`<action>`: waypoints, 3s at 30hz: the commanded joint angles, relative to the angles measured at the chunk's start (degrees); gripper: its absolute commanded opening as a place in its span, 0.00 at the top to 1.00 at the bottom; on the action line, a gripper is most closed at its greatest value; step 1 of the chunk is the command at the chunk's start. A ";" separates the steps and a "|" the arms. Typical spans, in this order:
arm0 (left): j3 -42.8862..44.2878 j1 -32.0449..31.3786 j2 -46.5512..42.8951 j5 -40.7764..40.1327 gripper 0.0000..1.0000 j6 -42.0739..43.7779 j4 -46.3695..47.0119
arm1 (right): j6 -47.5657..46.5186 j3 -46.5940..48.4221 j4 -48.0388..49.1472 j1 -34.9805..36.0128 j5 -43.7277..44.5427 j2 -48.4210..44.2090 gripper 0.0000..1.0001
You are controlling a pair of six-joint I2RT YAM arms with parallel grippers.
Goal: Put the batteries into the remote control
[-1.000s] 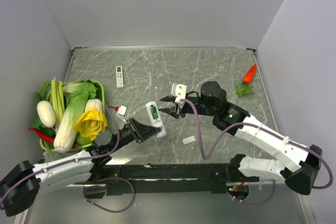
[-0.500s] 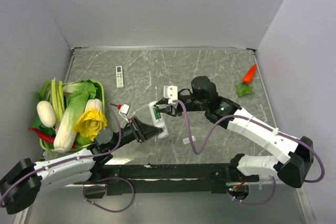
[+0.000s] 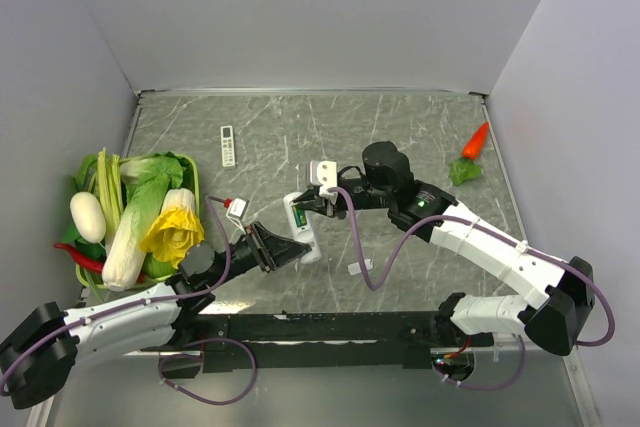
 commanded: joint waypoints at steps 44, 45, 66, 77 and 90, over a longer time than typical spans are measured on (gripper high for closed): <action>0.38 0.13 -2.12 -5.82 0.98 5.66 -3.19 | 28.86 -13.40 10.24 -0.14 17.91 -19.59 0.00; 0.38 0.04 -2.04 -5.82 0.98 5.93 -3.28 | 30.18 -12.79 6.13 -0.14 19.22 -19.60 0.00; -1.38 0.13 -9.41 -11.09 0.98 9.97 -14.18 | 50.49 -20.78 -26.60 -3.83 35.77 -10.12 0.00; -2.44 0.13 -14.34 -11.09 0.98 9.80 -18.31 | 56.11 -24.12 -22.30 -4.00 32.79 0.79 0.00; -2.70 0.13 -13.11 -11.09 0.98 9.53 -17.17 | 57.44 -24.82 -16.67 -4.00 28.82 5.01 0.03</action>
